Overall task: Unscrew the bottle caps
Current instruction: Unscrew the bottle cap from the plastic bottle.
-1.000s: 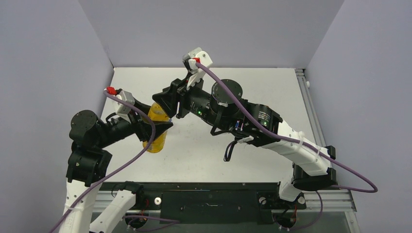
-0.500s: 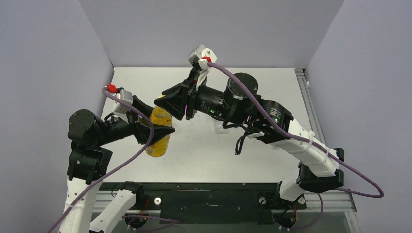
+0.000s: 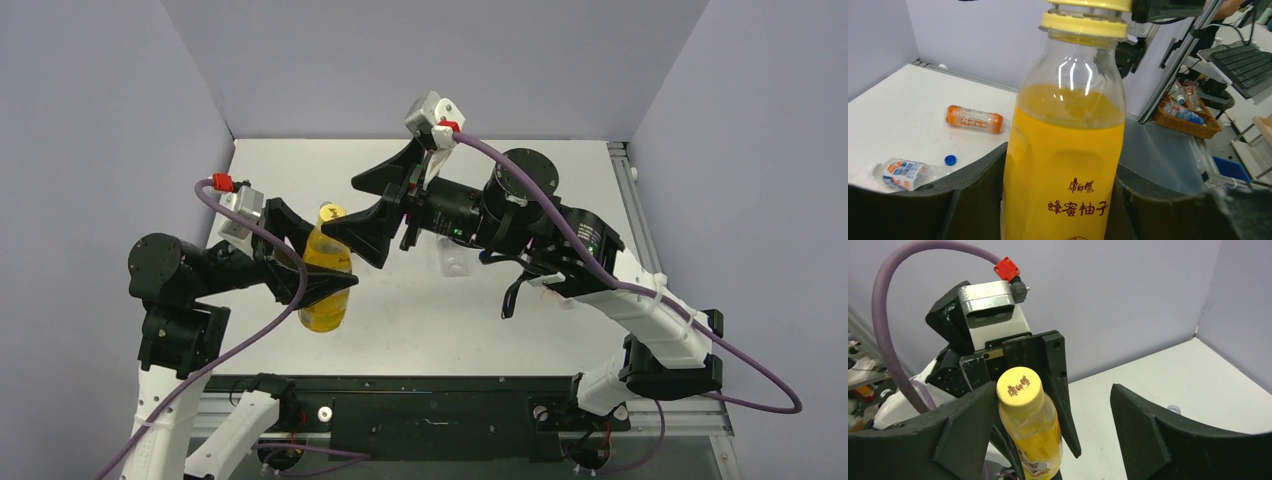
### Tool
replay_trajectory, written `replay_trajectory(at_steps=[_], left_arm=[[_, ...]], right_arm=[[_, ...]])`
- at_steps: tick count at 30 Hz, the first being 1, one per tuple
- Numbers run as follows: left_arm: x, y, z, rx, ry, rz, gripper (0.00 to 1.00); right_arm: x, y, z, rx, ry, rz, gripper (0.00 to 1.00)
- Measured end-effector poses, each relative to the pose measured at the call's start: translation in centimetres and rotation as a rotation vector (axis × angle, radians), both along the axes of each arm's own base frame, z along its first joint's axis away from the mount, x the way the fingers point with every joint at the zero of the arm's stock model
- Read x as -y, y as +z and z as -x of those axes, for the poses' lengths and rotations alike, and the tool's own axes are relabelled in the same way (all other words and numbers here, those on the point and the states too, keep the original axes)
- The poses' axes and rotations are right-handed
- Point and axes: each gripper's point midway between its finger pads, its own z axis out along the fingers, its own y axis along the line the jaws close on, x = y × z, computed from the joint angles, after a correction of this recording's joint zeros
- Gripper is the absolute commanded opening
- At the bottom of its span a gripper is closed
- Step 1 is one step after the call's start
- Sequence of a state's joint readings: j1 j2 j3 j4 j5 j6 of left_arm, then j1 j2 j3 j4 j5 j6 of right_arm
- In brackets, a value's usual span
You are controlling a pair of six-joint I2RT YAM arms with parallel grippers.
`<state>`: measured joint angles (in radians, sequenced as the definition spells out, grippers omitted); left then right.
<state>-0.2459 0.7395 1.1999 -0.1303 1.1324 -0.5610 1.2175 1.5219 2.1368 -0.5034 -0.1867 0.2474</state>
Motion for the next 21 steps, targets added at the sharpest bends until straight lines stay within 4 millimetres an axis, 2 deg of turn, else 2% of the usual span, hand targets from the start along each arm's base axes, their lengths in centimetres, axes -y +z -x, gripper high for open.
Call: replay_trajectory(at_steps=[8, 15, 21], left_arm=[[-0.4, -0.3, -1.5, 0.057, 0.094, -0.008, 0.00], [-0.8, -0.8, -3.0, 0.097, 0.179, -0.029, 0.00], [-1.3, -1.4, -4.4, 0.104, 0.260, -0.049, 0.00]], right_arm=[[0.9, -0.7, -0.9, -0.019, -0.143, 0.004, 0.81], [0.0, -0.1, -1.5, -0.025, -0.178, -0.013, 0.79], [-1.5, 0.0, -1.9, -0.036, -0.177, -0.017, 0.67]])
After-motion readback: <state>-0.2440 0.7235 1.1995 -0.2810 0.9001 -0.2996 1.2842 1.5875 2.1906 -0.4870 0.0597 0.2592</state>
